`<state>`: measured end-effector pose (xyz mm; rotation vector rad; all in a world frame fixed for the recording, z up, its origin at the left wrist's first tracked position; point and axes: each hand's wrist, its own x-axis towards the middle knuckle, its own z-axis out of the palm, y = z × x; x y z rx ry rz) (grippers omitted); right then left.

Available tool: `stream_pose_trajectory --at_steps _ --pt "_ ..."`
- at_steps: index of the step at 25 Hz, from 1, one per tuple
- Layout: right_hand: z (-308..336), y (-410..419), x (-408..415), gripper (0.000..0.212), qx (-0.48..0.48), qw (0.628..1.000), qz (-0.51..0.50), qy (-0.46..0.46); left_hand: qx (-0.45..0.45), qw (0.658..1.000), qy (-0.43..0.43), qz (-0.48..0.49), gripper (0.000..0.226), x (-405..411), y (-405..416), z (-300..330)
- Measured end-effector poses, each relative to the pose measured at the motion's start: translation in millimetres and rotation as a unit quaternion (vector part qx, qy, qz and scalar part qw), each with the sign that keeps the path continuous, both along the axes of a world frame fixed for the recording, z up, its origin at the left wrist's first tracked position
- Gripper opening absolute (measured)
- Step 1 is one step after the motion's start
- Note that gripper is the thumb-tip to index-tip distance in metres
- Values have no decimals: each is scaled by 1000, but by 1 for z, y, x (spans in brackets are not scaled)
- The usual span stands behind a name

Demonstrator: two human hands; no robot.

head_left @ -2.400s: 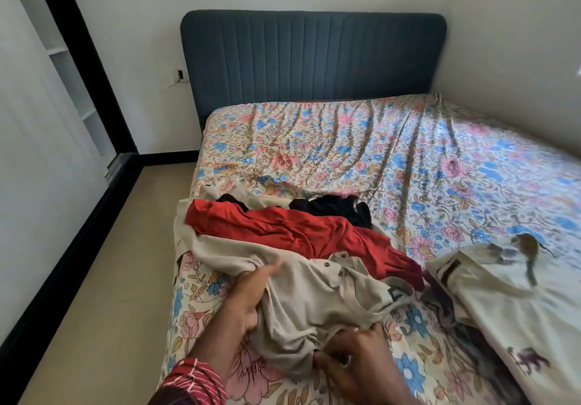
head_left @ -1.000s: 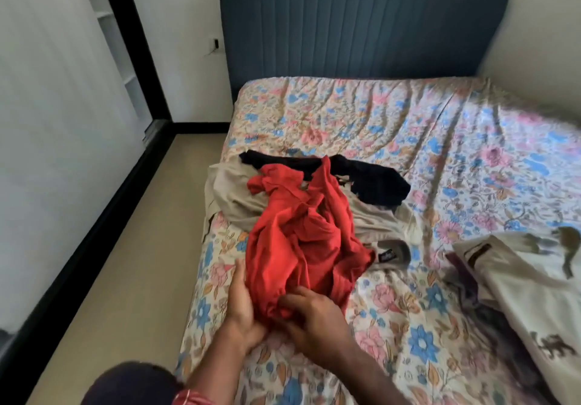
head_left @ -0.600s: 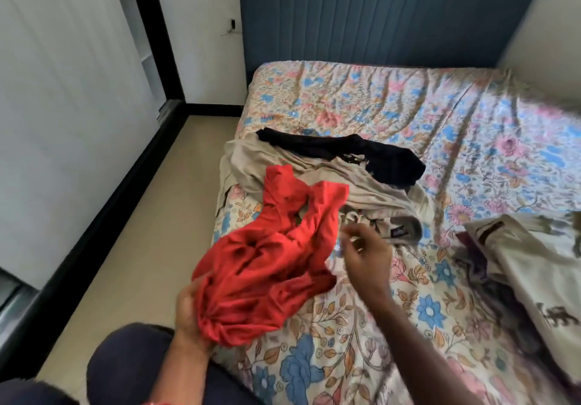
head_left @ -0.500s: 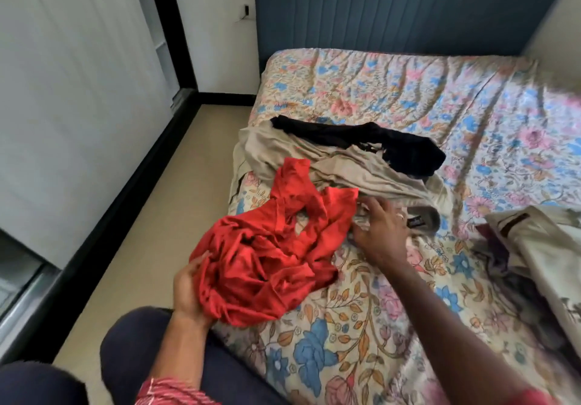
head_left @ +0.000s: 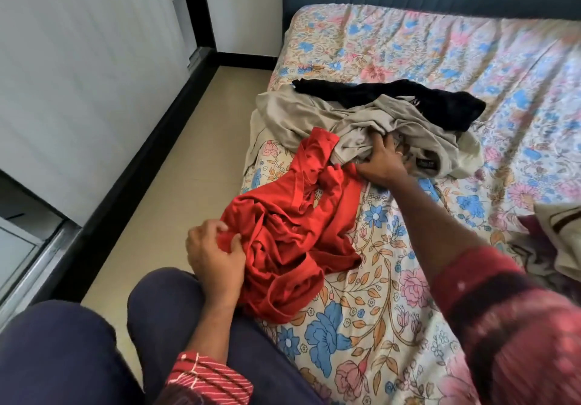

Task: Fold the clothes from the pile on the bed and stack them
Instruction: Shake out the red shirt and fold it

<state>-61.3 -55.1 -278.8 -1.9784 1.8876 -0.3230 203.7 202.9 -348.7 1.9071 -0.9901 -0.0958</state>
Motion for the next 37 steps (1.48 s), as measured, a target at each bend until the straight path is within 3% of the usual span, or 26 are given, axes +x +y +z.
stream_pose_trajectory --at_steps 1,3,6,8,9,11,14,16,17,19,21,23,25,27,28,31,32,35,37 --pt "-7 22 -2 105 -23 999 5 -49 -26 996 -39 -73 26 -4 3 2" --pt "-22 86 -6 71 -82 977 22 -197 -46 973 -33 -222 17 -9 6 12" --pt "-31 184 -10 35 -133 922 93 -351 13 944 6 -329 32 -11 12 22" --pt "-39 221 -12 26 -140 918 193 -318 80 939 -30 -334 51 -13 24 28" --pt "-43 230 -10 32 -142 929 229 -255 97 937 -66 -328 62 -16 31 31" --pt "-51 235 -5 43 -146 954 216 -146 99 930 -103 -337 74 -23 41 41" --pt "-55 233 1 23 -170 958 123 -195 245 871 -91 -416 75 -30 51 55" --pt "-59 231 -3 14 -183 949 83 -242 302 843 -133 -424 51 -33 54 52" --pt "-61 231 -5 12 -187 943 77 -263 296 851 -136 -413 35 -33 55 50" --pt "-56 236 -8 12 -192 935 81 -287 244 897 -85 -359 32 -30 58 48" --pt "-45 246 -10 22 -194 936 77 -284 151 956 -56 -245 31 -23 60 53" --pt "-32 258 -8 36 -142 939 63 -306 120 984 -65 -113 24 -16 63 65" --pt "-24 274 -1 40 -85 926 70 -361 127 990 13 -57 26 -12 61 72" --pt "-17 295 17 30 -48 910 119 -395 90 965 224 -101 30 -17 58 76" --pt "-15 303 30 24 -39 908 158 -386 52 930 325 -166 31 -22 57 78" --pt "-12 313 68 24 -35 908 264 -323 -53 773 556 -301 45 -38 63 78" --pt "-10 311 76 26 -25 904 293 -310 -61 764 563 -309 48 -41 65 75" --pt "8 295 81 26 91 868 410 -264 -72 862 429 -258 46 -41 64 60" --pt "31 281 77 18 155 848 417 -286 -107 887 404 -199 33 -38 58 57"
